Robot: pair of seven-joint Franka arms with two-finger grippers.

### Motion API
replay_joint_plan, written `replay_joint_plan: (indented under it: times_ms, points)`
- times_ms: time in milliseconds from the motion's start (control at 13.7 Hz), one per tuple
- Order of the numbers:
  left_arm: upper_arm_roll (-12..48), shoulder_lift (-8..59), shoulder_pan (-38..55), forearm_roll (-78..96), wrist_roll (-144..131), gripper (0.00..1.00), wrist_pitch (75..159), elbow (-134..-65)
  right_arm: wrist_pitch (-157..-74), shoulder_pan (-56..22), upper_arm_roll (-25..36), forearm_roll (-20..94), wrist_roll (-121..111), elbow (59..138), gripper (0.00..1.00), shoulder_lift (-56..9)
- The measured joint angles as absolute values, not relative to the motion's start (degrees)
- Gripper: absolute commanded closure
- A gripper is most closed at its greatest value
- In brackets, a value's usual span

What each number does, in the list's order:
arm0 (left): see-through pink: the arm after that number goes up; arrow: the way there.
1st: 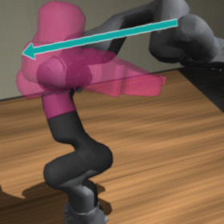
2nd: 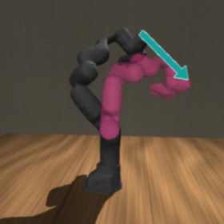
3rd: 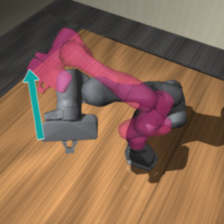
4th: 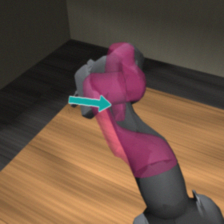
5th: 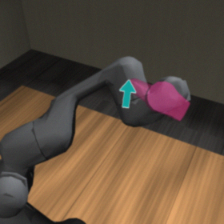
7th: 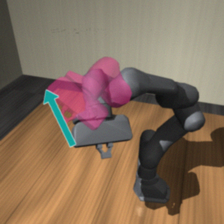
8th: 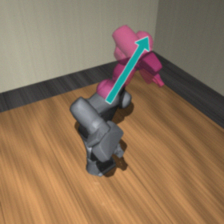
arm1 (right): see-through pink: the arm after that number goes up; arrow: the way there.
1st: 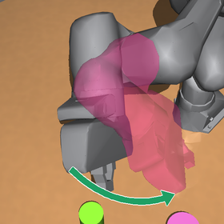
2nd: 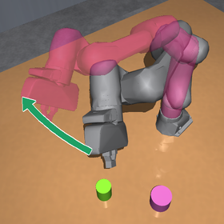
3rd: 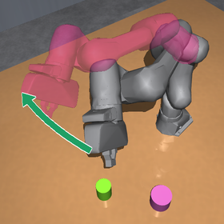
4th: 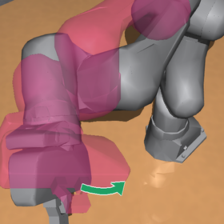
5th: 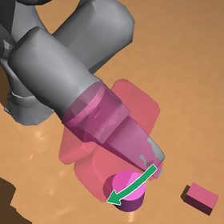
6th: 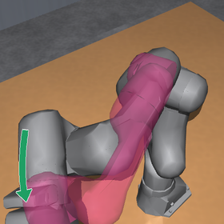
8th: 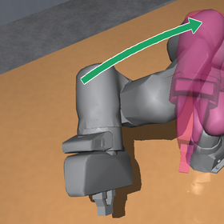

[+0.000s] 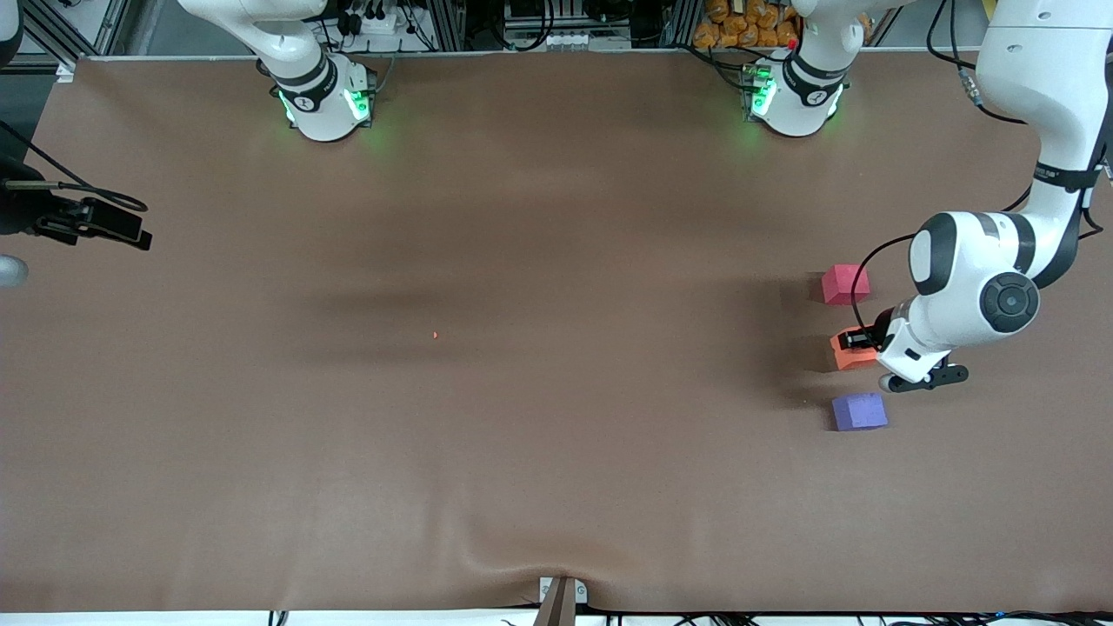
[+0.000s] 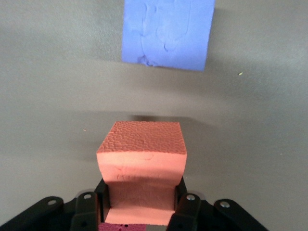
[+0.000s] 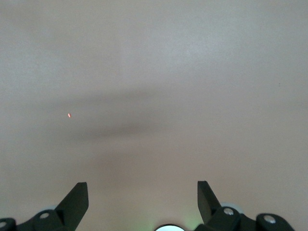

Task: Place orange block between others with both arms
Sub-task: 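Lower the orange cube onto the table between the pink and purple cubes, then open the left gripper and lift it off the orange cube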

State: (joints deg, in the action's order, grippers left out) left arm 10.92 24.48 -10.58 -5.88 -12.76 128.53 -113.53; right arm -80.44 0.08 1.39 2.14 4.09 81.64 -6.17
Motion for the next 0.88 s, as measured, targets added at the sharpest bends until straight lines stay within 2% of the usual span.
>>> replay_joint_plan:
  times_ms: [438, 583, 656, 729, 802, 875]
  points:
    - [10.9, 26.7, -10.7, -5.9, -10.9, 0.91, 130.5, -113.8, -80.4, 0.0, 0.6, 2.1, 4.1, 81.6, 0.0, -6.2]
    - [10.9, 27.0, -11.3, -5.9, -8.7, 0.85, 130.8, -113.8, -80.4, 0.0, 0.6, 2.1, 4.1, 81.6, 0.0, -6.2]
    - [10.9, 27.0, -11.6, -5.9, -7.3, 0.78, 130.9, -113.8, -80.4, 0.0, 0.6, 2.1, 4.1, 81.6, 0.0, -6.2]
    - [10.9, 27.0, -11.9, -5.9, -6.0, 0.49, 131.0, -113.8, -80.4, 0.0, 0.5, 2.1, 4.1, 81.6, 0.0, -6.2]
    - [10.9, 27.0, -12.2, -5.9, -5.4, 0.0, 131.0, -113.8, -80.4, 0.0, 0.4, 2.1, 4.1, 81.6, 0.0, -6.2]
    - [10.9, 27.0, -12.5, -5.9, -5.0, 0.0, 131.1, -113.8, -80.4, -0.1, 0.4, 2.1, 4.1, 81.5, 0.0, -6.2]
